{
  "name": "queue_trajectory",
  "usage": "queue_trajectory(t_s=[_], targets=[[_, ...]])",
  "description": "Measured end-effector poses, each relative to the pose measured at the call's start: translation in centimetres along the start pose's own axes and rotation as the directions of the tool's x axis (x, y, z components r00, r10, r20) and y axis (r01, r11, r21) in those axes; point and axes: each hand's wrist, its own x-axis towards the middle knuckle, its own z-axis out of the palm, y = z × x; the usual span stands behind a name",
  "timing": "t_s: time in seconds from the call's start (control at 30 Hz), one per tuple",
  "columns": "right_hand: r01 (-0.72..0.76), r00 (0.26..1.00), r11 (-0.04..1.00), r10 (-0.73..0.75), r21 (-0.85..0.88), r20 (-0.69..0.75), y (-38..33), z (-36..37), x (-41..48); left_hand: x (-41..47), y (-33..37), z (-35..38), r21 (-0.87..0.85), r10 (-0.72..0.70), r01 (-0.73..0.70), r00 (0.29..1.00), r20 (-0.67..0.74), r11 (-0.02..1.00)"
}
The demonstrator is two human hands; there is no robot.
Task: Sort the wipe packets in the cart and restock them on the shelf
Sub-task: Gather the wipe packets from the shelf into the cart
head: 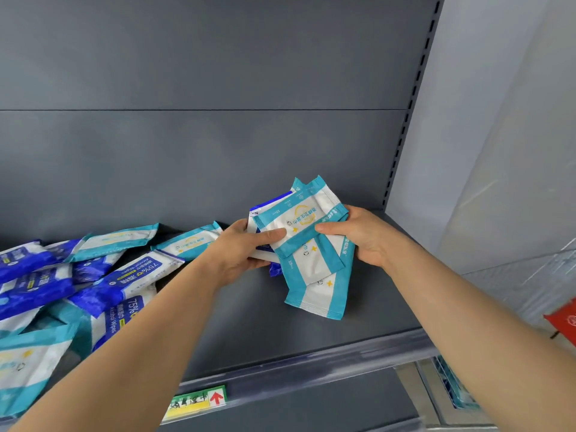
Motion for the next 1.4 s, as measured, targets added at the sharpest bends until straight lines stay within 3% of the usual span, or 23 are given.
queue_trajectory(t_s=[0.43, 0.8, 1.07, 1.4], targets=[[0.036, 0.983, 0.997, -0.024, 0.064, -0.183, -1.2, -12.4, -7.5, 0.3, 1.1, 13.9, 0.127, 0.085, -0.103, 0.986, 0.141, 0.986], [0.032, 0.961, 0.994, -0.002, 0.102, -0.278, 3.0, -34.7, -15.2, 2.3, -3.8, 37.8, 0.163, 0.045, -0.086, 0.97, 0.239, 0.983], [-0.117, 0.938, 0.982, 0.158, 0.149, -0.308, 10.3, -48.9, -14.9, 7.5, -11.7, 50.9, 0.174, -0.067, 0.023, 0.966, 0.25, 0.984], [-0.34, 0.876, 0.91, 0.398, 0.236, -0.273, 22.8, -59.7, -4.6, 21.0, -23.0, 57.8, 0.191, -0.266, 0.23, 0.944, 0.194, 0.954]])
